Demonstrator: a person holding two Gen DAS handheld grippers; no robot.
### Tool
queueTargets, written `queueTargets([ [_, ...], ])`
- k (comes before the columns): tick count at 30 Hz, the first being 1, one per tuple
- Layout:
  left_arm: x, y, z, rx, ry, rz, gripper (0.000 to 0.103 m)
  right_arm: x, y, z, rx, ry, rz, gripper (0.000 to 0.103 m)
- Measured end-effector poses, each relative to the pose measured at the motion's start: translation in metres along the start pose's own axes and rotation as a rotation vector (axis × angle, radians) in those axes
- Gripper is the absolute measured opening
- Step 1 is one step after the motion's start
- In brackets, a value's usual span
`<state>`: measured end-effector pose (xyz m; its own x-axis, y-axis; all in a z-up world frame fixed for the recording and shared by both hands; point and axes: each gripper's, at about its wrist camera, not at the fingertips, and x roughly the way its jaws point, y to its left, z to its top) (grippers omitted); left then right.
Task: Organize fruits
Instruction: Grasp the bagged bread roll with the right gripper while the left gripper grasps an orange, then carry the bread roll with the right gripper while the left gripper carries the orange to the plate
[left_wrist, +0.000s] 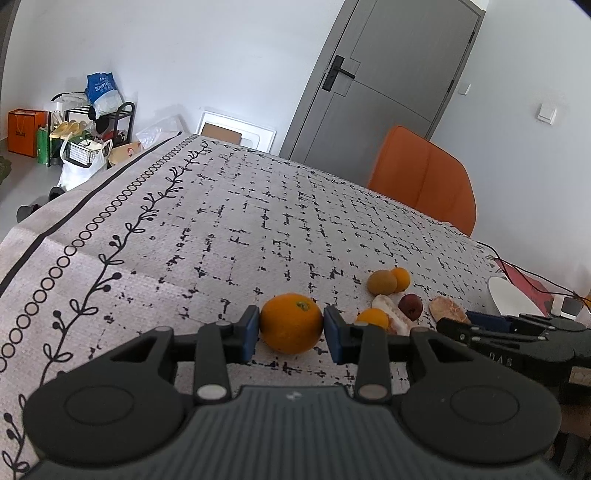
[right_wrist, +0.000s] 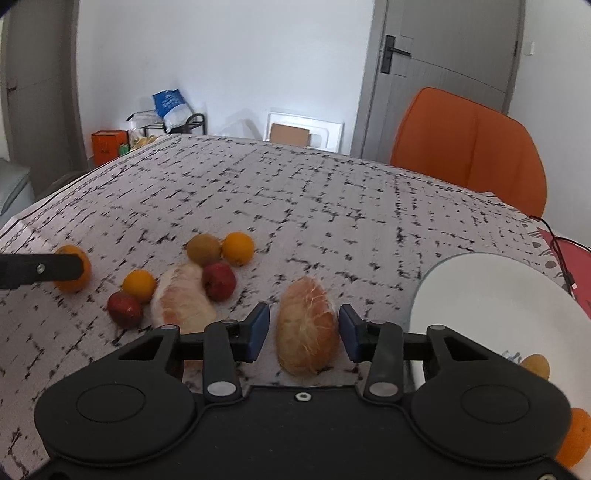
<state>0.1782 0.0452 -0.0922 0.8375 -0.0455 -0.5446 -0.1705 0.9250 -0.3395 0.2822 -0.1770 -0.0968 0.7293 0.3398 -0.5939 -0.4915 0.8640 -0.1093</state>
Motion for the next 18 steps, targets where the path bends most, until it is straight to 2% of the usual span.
queueTargets([
  [4, -0.002, 0.0, 0.0, -0.002, 0.001, 0.0, 0.036, 0.002, 0.001, -0.002, -0.007, 0.006, 0.004, 0.041],
  [5, -0.002, 0.0, -0.001, -0.002, 0.002, 0.0, 0.036, 0.002, 0.001, -0.002, -0.008, 0.007, 0.003, 0.034],
  [7, -0.004, -0.002, 0.0, 0.002, 0.001, -0.001, 0.036, 0.0, -0.001, 0.0, 0.001, 0.005, 0.013, 0.032],
  [18, -0.015, -0.021, 0.003, 0.035, -0.019, -0.027, 0.036, -0.032, -0.006, 0.0, 0.048, -0.076, 0.032, 0.031],
])
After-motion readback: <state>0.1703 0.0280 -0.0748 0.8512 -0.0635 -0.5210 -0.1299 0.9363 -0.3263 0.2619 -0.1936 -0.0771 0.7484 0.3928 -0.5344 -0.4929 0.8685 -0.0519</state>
